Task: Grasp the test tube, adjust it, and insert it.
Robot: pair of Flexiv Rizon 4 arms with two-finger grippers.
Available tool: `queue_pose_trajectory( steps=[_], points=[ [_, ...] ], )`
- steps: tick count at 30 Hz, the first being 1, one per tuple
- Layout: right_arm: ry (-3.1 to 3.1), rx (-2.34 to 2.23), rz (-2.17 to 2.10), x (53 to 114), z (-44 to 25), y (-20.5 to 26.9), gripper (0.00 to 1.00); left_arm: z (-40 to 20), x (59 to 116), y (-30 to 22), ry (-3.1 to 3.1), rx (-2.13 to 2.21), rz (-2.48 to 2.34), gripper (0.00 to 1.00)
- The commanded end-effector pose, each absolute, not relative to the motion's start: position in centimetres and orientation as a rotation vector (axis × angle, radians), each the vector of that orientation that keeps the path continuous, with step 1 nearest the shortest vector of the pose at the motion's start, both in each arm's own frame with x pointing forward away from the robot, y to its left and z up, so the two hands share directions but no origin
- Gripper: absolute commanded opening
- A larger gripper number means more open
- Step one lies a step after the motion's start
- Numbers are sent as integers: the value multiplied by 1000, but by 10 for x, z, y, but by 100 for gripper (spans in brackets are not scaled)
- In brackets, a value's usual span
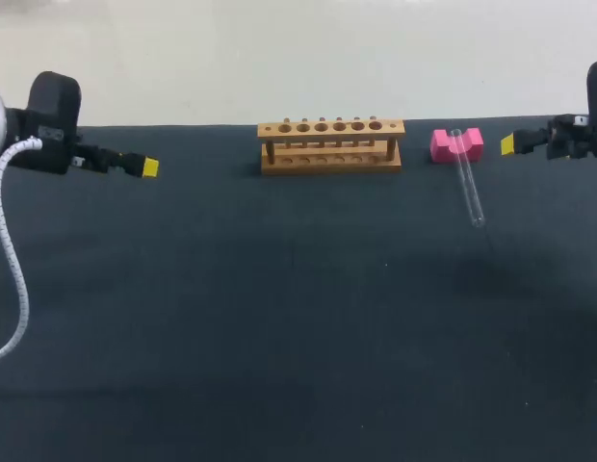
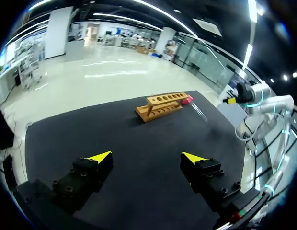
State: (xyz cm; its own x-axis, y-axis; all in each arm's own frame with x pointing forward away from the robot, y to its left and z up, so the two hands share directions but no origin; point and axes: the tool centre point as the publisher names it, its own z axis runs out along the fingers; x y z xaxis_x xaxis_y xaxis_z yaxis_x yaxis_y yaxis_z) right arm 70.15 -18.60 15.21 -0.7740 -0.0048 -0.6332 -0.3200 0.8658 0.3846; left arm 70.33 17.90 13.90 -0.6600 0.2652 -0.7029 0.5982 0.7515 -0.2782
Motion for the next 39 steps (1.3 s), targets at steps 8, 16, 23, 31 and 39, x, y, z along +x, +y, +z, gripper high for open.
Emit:
queue_pose_trajectory(
  steps=[8, 16, 23, 31, 39],
  points=[
    [2386, -235, 637, 702, 152, -186, 100, 123, 725, 161, 1934, 1209, -804, 100],
    [2386, -235, 637, 702, 152, -186, 100, 120, 742, 151, 1842, 1240, -788, 100],
    [2386, -235, 637, 702, 152, -186, 100, 113, 776, 139, 1825, 1190, -772, 100],
    [2386, -235, 637, 702, 152, -186, 100, 99, 793, 120, 1848, 1260, -770, 100],
    [2386, -235, 637, 702, 152, -186, 100, 94, 799, 99, 1835, 1338, -772, 100]
  ],
)
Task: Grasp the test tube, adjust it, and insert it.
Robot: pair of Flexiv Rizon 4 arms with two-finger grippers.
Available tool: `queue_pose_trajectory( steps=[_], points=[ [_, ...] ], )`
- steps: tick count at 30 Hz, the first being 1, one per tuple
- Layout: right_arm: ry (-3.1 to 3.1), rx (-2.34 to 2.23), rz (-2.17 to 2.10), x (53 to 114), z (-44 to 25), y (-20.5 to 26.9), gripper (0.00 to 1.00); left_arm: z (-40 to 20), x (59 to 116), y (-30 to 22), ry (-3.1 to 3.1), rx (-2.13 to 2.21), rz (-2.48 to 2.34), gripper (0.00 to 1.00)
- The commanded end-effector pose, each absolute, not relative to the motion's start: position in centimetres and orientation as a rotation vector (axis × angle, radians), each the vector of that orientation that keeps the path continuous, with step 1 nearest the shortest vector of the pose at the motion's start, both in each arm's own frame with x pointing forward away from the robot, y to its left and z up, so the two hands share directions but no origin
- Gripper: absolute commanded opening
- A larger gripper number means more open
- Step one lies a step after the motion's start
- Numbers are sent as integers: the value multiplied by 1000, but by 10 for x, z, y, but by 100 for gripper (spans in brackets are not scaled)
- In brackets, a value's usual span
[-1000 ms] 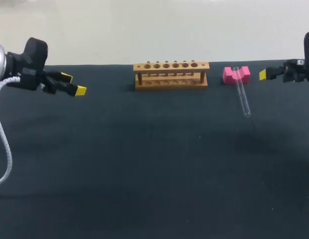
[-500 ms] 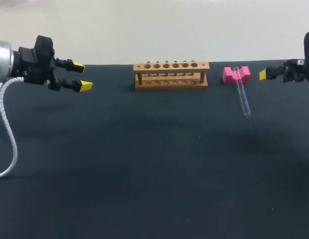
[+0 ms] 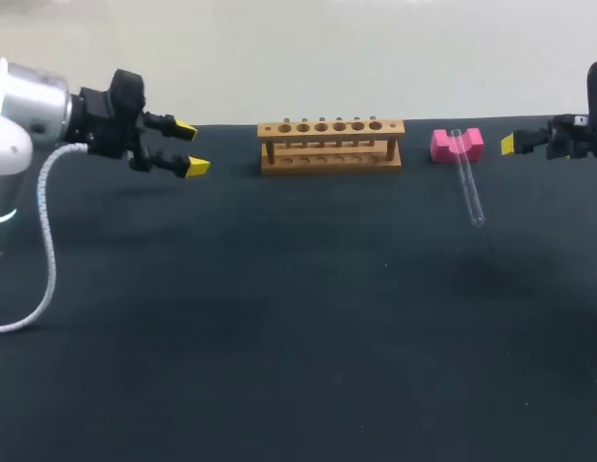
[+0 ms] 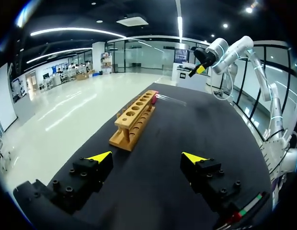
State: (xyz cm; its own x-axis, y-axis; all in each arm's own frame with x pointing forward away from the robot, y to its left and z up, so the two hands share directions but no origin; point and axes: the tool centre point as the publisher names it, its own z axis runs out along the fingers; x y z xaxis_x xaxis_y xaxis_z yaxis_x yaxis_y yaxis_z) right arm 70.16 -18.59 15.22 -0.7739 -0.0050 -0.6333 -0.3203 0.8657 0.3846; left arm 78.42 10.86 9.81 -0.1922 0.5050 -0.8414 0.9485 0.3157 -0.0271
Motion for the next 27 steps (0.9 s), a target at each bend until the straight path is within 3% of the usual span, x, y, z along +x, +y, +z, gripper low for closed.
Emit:
queue_pose_trajectory(
  steps=[1, 27],
  points=[
    [2386, -235, 637, 702, 152, -186, 100, 93, 802, 96, 1836, 1340, -782, 100],
    [2386, -235, 637, 702, 152, -186, 100, 95, 805, 88, 1812, 1330, -808, 100]
  ],
)
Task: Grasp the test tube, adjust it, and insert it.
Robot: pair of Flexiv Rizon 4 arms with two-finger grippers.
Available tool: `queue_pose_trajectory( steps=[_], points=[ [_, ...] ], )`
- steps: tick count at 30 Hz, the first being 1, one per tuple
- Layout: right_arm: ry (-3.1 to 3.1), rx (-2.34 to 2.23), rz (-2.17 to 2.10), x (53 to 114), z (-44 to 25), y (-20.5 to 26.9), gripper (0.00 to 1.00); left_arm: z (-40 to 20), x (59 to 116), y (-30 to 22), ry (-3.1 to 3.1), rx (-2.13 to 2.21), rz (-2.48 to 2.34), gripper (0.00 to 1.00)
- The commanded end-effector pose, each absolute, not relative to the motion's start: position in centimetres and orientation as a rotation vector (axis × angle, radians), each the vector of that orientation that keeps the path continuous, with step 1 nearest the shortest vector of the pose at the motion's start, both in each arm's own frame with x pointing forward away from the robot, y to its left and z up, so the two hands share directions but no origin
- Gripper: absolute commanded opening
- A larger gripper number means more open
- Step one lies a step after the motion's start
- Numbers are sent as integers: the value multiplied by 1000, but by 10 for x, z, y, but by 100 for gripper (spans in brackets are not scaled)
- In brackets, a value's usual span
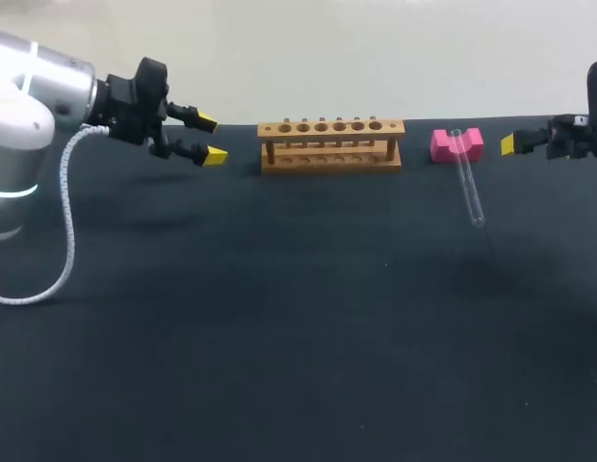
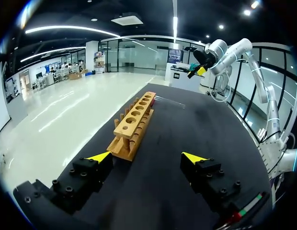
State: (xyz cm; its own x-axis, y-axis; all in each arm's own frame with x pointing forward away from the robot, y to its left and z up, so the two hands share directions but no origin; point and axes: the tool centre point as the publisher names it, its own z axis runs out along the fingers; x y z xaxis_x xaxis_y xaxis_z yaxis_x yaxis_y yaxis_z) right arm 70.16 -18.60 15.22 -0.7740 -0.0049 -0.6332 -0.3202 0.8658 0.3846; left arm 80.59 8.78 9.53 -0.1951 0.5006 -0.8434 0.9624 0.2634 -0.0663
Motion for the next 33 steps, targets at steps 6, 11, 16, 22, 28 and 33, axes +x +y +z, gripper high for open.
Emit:
queue_pose_trajectory(
  steps=[6, 11, 16, 22, 28, 33],
  points=[
    [2386, -235, 637, 702, 152, -186, 100, 95, 805, 88, 1812, 1330, -808, 100],
    [2386, -235, 637, 702, 152, -186, 100, 95, 805, 88, 1812, 1330, -808, 100],
    [2386, -235, 637, 702, 152, -186, 100, 95, 805, 88, 1812, 1330, -808, 100],
    [2386, -235, 637, 702, 152, -186, 100, 95, 805, 88, 1812, 1330, -808, 100],
    [2385, -225, 634, 702, 152, -185, 100, 95, 805, 88, 1812, 1330, -808, 100],
    [2395, -166, 453, 703, 146, -173, 100, 95, 805, 88, 1812, 1330, -808, 100]
  ],
)
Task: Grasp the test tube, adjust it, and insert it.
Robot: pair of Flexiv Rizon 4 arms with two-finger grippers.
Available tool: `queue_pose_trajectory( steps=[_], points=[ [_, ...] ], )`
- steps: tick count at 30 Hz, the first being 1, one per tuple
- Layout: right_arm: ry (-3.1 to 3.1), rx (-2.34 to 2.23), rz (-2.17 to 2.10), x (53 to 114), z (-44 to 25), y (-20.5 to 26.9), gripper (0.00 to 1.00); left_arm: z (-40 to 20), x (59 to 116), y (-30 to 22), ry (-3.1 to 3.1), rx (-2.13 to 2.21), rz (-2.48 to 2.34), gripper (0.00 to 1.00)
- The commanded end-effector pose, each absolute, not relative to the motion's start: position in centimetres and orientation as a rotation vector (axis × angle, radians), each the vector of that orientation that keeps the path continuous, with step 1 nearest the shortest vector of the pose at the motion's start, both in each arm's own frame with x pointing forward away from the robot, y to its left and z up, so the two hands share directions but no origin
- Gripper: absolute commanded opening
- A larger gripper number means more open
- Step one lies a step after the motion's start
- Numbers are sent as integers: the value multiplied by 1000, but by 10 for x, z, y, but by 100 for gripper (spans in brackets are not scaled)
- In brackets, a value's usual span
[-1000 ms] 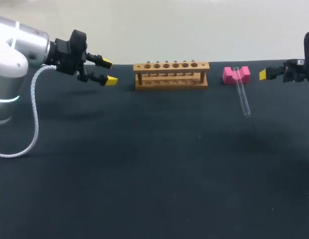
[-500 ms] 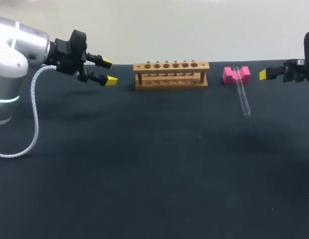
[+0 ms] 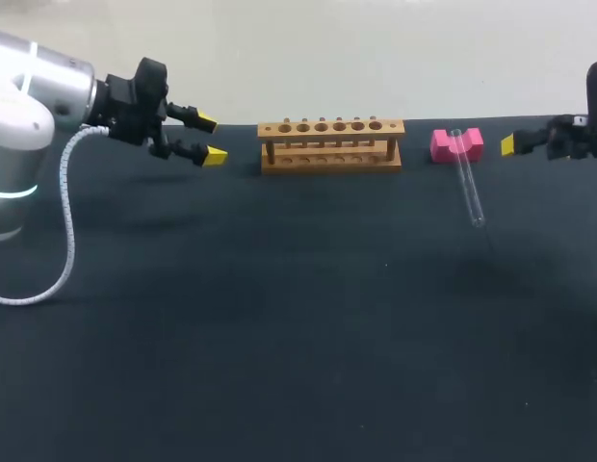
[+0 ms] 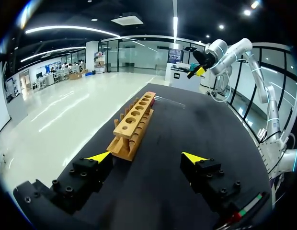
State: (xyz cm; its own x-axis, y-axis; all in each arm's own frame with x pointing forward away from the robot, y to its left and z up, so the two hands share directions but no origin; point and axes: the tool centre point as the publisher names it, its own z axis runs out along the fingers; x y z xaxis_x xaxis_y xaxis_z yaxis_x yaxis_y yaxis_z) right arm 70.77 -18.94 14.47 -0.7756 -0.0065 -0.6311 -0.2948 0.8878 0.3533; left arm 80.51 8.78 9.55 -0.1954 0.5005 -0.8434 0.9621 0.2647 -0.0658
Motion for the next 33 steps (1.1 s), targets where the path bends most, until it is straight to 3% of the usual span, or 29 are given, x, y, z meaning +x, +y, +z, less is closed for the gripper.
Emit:
queue_pose_trajectory(
  steps=[1, 33],
  points=[
    [2395, -158, 422, 703, 145, -172, 100, 95, 805, 88, 1812, 1330, -808, 100],
    [2189, -31, 291, 735, 113, -159, 100, 95, 805, 88, 1812, 1330, -808, 100]
  ],
)
